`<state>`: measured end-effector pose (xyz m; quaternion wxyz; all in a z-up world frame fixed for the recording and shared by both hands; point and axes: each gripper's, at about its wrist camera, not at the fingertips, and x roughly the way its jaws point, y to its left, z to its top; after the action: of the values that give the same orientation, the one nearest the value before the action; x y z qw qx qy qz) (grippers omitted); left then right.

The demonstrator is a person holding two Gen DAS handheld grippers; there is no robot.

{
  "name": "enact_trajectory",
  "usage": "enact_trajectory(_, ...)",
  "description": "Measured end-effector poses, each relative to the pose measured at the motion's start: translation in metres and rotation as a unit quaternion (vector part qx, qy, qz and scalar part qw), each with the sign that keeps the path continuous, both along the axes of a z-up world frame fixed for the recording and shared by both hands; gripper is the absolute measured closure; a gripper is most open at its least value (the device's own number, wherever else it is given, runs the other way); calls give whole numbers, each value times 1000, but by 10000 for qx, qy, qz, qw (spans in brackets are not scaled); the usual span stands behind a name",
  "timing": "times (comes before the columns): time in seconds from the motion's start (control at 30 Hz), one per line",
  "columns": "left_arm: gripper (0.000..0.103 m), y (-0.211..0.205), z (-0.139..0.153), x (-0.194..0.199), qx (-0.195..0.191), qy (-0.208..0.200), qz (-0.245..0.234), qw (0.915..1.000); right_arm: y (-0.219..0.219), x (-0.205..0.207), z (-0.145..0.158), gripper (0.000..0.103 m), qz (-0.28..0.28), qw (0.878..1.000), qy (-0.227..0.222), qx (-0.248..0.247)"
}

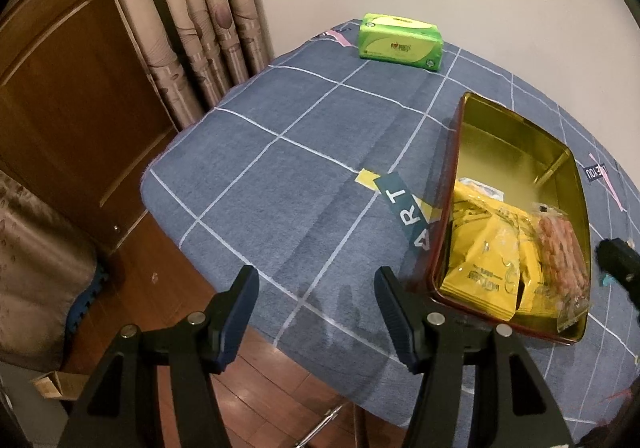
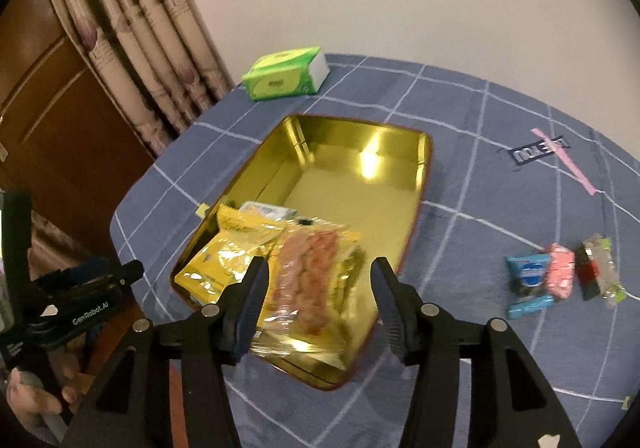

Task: Organize snacks
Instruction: 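Lower the twisted-snack bag into the gold tin and open the right gripper, then grasp the green stick snack with the right gripper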

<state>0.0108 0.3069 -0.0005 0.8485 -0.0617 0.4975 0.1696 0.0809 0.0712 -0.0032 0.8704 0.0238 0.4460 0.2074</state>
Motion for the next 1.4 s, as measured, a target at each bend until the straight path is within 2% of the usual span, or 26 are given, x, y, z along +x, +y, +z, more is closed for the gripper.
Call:
enact_trajectory(0.3,42,0,-1,0,49,19,-1,10000,-100,9,4,50,-681,9961,-297,-477)
enact_trajectory(0.43,42,-2,-4,0,86,48,-67,9999,-164,19,-6,50,-1170,9895,-300,-799)
enact_trajectory(0.6,42,-7,-6,2,208,63,-148,9997,-225,31,-23,50,-1590,9814,-172,-1062)
enact_trajectory(0.7,42,-9,-5,3,216,32,-166,9996,-249,37,-33,50,-1702,9800,-127,-1024)
enact_trajectory(0.87,42,-14,-4,4,277,-16,-161,9995,-271,54,-51,50,-1685,9811,15,-947)
enact_trajectory(1.1,42,-27,8,2,423,-267,-92,9987,-267,63,-61,54,-1130,9890,-116,-948)
enact_trajectory(1.2,42,-43,16,4,433,-410,-214,9980,-270,66,-60,61,-1002,9910,-169,-875)
enact_trajectory(1.3,42,-64,22,11,432,-437,-418,9972,-277,69,-63,62,-984,9914,-154,-854)
enact_trajectory(1.4,42,-92,23,21,395,-431,-716,9957,-277,68,-71,62,-712,9945,-61,-769)
